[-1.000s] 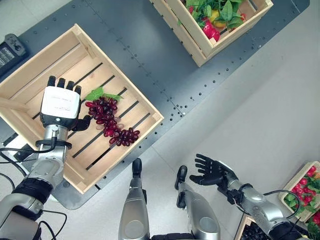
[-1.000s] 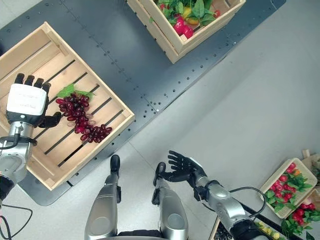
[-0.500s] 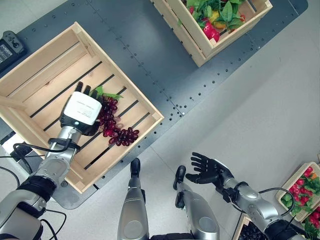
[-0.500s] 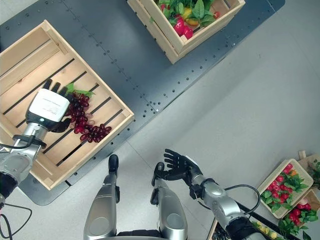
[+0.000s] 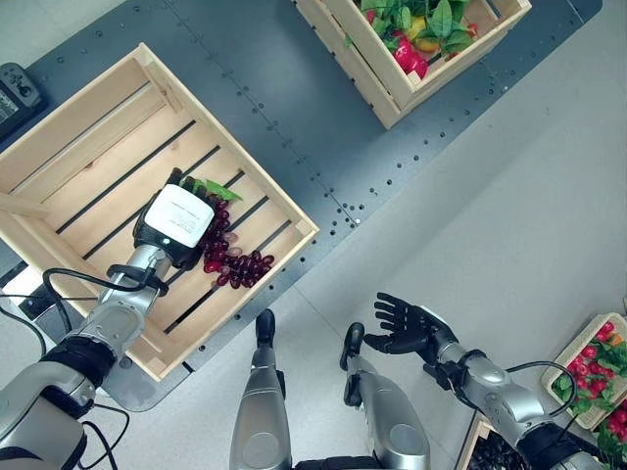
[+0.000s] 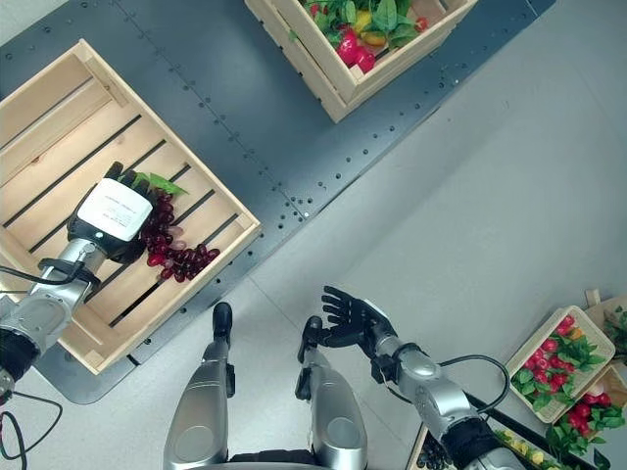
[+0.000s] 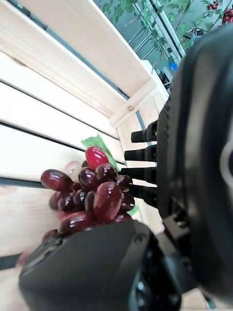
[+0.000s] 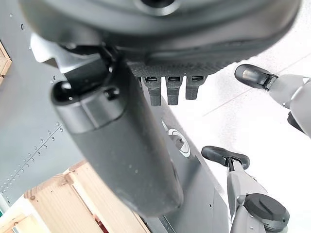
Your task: Pick up the fruits from the basket on one side to the basket on the other side
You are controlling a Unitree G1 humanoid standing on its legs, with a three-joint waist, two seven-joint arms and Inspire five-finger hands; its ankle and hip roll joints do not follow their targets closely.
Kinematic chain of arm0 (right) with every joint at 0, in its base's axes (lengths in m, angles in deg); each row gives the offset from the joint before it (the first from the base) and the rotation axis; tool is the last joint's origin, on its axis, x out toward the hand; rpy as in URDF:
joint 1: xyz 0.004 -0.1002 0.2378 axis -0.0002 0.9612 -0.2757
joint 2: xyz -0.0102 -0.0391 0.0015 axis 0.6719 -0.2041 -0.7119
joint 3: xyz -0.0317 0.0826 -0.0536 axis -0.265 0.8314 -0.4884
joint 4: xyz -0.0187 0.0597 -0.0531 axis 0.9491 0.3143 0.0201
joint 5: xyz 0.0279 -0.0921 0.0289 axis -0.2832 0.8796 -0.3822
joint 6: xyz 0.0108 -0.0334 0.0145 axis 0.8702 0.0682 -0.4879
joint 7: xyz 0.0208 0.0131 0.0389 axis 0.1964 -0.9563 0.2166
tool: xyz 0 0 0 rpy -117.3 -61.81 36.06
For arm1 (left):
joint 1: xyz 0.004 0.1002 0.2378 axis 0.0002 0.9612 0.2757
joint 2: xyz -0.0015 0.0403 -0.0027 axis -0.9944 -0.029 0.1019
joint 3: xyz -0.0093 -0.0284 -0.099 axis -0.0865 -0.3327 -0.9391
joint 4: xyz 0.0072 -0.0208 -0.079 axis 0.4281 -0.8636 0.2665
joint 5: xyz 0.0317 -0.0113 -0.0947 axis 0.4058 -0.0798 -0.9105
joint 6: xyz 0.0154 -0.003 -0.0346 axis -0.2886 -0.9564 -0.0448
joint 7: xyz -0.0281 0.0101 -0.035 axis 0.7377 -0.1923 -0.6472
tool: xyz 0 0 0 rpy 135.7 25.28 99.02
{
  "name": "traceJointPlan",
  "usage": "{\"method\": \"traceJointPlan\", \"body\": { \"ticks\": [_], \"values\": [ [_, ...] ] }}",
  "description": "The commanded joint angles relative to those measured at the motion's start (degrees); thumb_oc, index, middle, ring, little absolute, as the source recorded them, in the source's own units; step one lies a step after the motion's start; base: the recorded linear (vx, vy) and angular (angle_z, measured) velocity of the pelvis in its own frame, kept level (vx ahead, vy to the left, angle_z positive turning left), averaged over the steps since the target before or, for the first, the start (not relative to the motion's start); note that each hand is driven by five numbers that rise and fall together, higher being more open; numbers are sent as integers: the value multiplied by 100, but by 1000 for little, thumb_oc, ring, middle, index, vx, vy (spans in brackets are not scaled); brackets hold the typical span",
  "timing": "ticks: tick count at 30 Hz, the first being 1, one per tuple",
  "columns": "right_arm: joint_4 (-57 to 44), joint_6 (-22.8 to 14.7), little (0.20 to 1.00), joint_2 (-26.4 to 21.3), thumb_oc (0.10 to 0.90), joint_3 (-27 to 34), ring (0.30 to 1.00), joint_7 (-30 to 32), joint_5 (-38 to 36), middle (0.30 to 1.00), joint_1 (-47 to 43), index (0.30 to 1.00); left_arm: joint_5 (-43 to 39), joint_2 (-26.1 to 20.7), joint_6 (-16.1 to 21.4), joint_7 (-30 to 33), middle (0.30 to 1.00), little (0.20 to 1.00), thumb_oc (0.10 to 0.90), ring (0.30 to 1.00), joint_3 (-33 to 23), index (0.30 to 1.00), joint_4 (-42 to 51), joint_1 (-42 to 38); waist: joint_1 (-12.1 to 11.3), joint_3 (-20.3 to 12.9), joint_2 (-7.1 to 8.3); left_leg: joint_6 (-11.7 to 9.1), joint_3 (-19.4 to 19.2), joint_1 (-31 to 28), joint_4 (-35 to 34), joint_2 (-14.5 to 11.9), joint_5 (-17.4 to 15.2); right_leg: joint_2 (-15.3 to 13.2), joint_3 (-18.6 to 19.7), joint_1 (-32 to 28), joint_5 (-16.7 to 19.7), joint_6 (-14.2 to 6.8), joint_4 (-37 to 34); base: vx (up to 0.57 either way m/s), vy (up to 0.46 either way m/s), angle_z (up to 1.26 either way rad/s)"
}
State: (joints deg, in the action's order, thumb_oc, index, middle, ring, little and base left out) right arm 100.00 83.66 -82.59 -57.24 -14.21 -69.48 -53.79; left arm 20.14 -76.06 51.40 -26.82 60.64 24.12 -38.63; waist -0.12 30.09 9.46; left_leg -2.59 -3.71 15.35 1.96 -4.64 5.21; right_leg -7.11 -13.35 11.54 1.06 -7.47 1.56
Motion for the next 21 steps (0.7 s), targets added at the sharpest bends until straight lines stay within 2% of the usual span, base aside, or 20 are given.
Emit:
{"method": "traceJointPlan", "body": {
  "ticks": [1, 8, 13, 14, 15, 16, 17, 21],
  "values": [
    [-373, -304, 900, -277, 800, 85, 900, 231, -85, 900, -2, 900, -151, 232, -500, 292, 900, 900, 800, 900, -206, 900, -265, -520, 129, -59, -115, -97, -185, 325, 938, 138, -508, -32, 272, 553, 10, -88, 755, 0, 0, 0],
    [-340, -327, 900, -222, 800, -49, 900, 364, -120, 900, -185, 900, -65, 494, -639, -51, 900, 900, 800, 900, 19, 900, -569, -841, 161, -30, -79, -86, -200, 420, 961, 136, -493, -18, 312, 693, 41, -108, 818, 0, 0, 0],
    [-276, -349, 900, -122, 800, -172, 900, 436, -147, 900, -323, 900, -261, 723, -728, -410, 900, 900, 800, 900, 252, 900, -951, -1158, 188, -30, 11, -77, -226, 481, 954, 110, -490, 10, 328, 778, 79, -139, 829, -9, -4, -2],
    [-258, -357, 900, -108, 800, -192, 900, 429, -141, 900, -342, 900, -290, 763, -729, -434, 818, 818, 745, 818, 280, 818, -1036, -1203, 194, -30, 25, -75, -228, 485, 951, 108, -487, 15, 333, 789, 86, -142, 830, -18, -4, -4],
    [-249, -360, 900, -102, 800, -206, 900, 425, -142, 900, -356, 900, -306, 787, -723, -459, 818, 818, 745, 818, 300, 818, -1086, -1230, 198, -30, 32, -73, -229, 486, 947, 108, -486, 18, 336, 792, 90, -144, 828, -16, 1, -4],
    [-235, -363, 900, -94, 800, -229, 900, 430, -147, 900, -383, 900, -341, 818, -711, -487, 514, 514, 543, 514, 335, 514, -1172, -1274, 200, -30, 40, -73, -229, 485, 946, 109, -486, 22, 338, 789, 92, -145, 823, 0, 0, 0],
    [-192, -377, 900, -69, 800, -260, 900, 433, -152, 900, -431, 900, -368, 880, -636, -517, 300, 300, 400, 300, 380, 300, -1368, -1339, 207, -30, 50, -72, -231, 466, 937, 108, -488, 28, 341, 780, 94, -144, 824, 0, 0, 0],
    [-142, -358, 900, -16, 800, -284, 900, 441, -152, 900, -503, 900, -310, 961, -578, -602, 300, 300, 400, 300, 442, 300, -1570, -1439, 216, -41, 68, -67, -251, 446, 935, 111, -491, 35, 344, 776, 98, -149, 832, 0, 0, 0]
  ]
}}
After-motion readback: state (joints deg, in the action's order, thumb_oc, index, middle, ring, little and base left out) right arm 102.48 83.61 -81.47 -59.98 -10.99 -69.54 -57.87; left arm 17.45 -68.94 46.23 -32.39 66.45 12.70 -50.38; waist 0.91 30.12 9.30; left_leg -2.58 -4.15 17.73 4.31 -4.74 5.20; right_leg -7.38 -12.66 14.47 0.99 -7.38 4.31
